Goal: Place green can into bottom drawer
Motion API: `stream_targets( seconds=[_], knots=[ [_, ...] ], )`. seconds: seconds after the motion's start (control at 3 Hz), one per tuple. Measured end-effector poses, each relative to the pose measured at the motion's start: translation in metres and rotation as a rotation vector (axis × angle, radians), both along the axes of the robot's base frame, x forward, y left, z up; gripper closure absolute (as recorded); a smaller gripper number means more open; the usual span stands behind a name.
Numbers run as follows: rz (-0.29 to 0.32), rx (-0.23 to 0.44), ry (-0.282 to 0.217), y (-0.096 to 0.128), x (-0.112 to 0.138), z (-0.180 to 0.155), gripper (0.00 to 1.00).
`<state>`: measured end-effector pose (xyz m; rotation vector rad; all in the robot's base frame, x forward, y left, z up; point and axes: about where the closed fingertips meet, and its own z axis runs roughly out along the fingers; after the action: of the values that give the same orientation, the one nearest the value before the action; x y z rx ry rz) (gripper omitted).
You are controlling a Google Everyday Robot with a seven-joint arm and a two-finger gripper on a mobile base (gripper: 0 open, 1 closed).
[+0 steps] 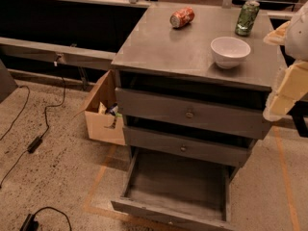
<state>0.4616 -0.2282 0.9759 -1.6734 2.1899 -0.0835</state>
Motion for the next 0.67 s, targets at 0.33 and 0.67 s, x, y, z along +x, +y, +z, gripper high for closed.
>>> stream_targets(
  seconds=[0.33,0.67],
  knots=[
    [-0.039,0.112,-0.081,-0.026,0.043,0.004,0.00],
    [-0.135,0.288,-0.193,-0.064,0.095,0.009,0.00]
  ],
)
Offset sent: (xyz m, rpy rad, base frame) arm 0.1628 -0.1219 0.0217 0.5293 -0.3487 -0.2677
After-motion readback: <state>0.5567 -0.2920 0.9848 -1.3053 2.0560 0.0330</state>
